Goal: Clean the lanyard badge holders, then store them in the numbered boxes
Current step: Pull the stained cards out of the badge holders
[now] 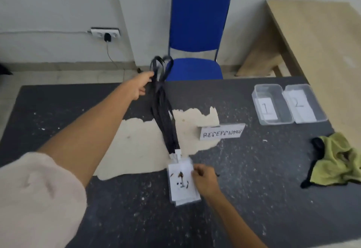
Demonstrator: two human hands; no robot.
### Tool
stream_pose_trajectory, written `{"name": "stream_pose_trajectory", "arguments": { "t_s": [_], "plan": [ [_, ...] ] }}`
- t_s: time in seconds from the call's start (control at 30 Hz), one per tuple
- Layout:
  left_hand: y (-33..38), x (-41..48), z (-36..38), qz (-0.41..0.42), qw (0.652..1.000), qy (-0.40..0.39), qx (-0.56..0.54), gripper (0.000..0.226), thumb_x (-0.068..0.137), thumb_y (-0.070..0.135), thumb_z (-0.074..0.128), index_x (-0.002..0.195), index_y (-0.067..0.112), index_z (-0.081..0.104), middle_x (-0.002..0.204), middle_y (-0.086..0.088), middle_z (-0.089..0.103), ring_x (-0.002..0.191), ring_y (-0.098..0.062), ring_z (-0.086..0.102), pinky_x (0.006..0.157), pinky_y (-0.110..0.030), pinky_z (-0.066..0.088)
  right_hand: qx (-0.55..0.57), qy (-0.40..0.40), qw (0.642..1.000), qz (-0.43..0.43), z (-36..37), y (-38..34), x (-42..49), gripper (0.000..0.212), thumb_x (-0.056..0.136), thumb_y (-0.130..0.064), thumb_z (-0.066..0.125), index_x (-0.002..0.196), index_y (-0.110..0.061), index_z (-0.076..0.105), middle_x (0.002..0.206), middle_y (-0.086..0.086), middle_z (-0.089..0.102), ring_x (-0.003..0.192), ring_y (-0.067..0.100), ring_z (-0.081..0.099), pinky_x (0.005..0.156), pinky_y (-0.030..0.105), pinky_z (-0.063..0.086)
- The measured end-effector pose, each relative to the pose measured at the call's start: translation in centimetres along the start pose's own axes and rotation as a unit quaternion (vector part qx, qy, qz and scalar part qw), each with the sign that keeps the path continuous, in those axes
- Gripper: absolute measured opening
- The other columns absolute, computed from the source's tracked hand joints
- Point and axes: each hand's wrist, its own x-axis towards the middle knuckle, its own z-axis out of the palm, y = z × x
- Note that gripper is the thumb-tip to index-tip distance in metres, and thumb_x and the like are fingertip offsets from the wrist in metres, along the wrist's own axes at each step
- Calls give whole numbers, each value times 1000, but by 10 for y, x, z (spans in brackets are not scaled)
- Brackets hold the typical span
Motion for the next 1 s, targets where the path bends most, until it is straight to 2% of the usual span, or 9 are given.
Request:
{"name": "stream_pose_trajectory", "arguments": {
  "t_s": [0.1, 0.17, 0.27, 0.37, 0.5, 0.6, 0.73, 0.9, 1.0],
  "plan": [
    [-57, -1, 7, 5, 994, 96, -43, 22, 86, 35, 59, 91, 14, 54, 79, -1, 51, 65, -14, 47, 55, -25, 36, -5, 25, 1000, 5, 6, 0, 9, 20, 94, -3, 49, 99, -8, 68, 89, 6, 70, 82, 22, 68, 75, 34, 59],
    [-99, -11, 15, 12, 991, 110, -76, 17, 79, 33, 61, 75, 20, 51, 71, -1, 48, 63, -18, 46, 56, -27, 36, -2, 33, 999, 12, 9, -2, 10, 20, 94, -5, 49, 103, -8, 67, 90, 4, 70, 83, 21, 68, 74, 35, 59],
    [-162, -40, 32, 3, 994, 104, -43, 8, 90, 27, 55, 91, 20, 59, 87, -2, 59, 84, -24, 57, 77, -33, 50, -6, 48, 999, -9, 11, -10, 9, 21, 95, -7, 49, 105, -10, 67, 88, -1, 69, 79, 15, 67, 63, 23, 56],
    [-209, -71, 52, -13, 997, 71, -2, 23, 93, 27, 51, 111, 16, 62, 107, -3, 63, 101, -22, 59, 94, -42, 50, -16, 47, 998, -36, 12, -15, 7, 25, 94, -7, 50, 111, -15, 67, 90, -3, 68, 69, -1, 60, 50, 7, 44],
    [-236, -91, 74, 12, 998, 61, 12, 33, 94, 26, 51, 124, 16, 59, 118, -2, 63, 105, -18, 60, 94, -44, 52, -32, 60, 997, -45, 11, -14, 7, 29, 93, -7, 52, 116, -14, 67, 92, 0, 70, 74, 9, 61, 65, 19, 54],
    [-241, -100, 89, 23, 998, 61, 3, 33, 94, 24, 51, 126, 19, 59, 119, -4, 65, 104, -18, 62, 92, -44, 53, -44, 66, 995, -67, 4, -12, 7, 29, 92, -3, 51, 113, -13, 69, 81, -1, 66, 70, 14, 60, 60, 16, 51],
    [-248, -110, 106, 51, 995, 91, 8, 32, 95, 24, 52, 126, 17, 60, 117, -3, 66, 102, -18, 63, 88, -43, 55, -62, 50, 993, -87, -8, -1, 11, 31, 91, -2, 50, 112, -14, 71, 85, 5, 72, 80, 26, 69, 74, 38, 58],
    [-259, -122, 119, 77, 986, 145, 6, 25, 95, 27, 54, 114, 19, 67, 108, 3, 69, 94, -13, 65, 84, -40, 57, -89, 6, 989, -118, -26, 17, 17, 33, 94, -11, 53, 124, -17, 64, 102, -4, 72, 85, 12, 66, 76, 18, 53],
    [-268, -128, 129, 99, 979, 179, 7, 24, 94, 23, 56, 114, 17, 67, 108, 3, 68, 91, -11, 66, 81, -41, 58, -95, -19, 985, -146, -35, 22, 21, 33, 94, -11, 52, 126, -14, 62, 112, -1, 70, 88, 9, 64, 81, 20, 53]
  ]
}}
